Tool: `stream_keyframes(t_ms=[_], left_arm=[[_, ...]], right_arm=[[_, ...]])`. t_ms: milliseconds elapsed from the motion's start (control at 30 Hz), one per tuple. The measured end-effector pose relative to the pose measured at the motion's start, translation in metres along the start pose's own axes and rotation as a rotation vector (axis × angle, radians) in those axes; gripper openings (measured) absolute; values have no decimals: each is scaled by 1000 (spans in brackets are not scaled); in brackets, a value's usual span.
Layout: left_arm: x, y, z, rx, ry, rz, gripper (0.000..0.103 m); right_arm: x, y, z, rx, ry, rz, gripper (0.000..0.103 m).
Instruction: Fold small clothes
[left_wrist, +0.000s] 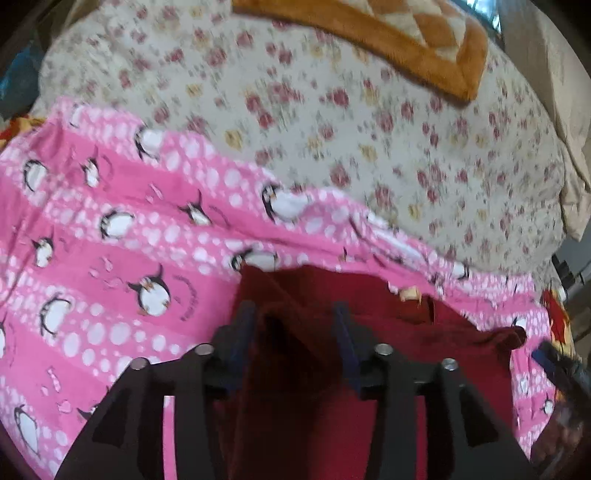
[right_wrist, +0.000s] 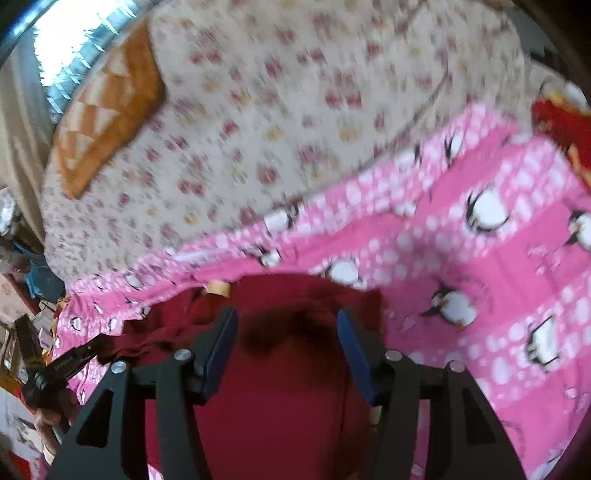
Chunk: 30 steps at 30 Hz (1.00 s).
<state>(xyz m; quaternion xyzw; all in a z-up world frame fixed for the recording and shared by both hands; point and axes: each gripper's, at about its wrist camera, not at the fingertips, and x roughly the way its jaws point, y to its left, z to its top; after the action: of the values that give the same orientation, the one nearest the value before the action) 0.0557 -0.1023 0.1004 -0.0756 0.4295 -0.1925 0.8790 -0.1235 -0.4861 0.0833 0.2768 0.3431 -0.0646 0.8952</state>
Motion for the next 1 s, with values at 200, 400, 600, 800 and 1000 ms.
stream_keyframes(t_ms=[200,400,600,800,1000], left_arm=[[21,-4,-4,10,58,34,24],[65,7,-9,-14,148,145,24],[85,13,-10,-31,156,164,24],[78,6,-14,15,145,188,24],[51,0,-23,59,134,187,24]], right_arm=[[22,25,-9,-131,73,-25,59],[81,15,9,-111,103,-113,59],[131,-7,9,-50,185,-158,58],[108,6,5,-82,177,-164,58],[58,19,-11,-146,171,-144,62]])
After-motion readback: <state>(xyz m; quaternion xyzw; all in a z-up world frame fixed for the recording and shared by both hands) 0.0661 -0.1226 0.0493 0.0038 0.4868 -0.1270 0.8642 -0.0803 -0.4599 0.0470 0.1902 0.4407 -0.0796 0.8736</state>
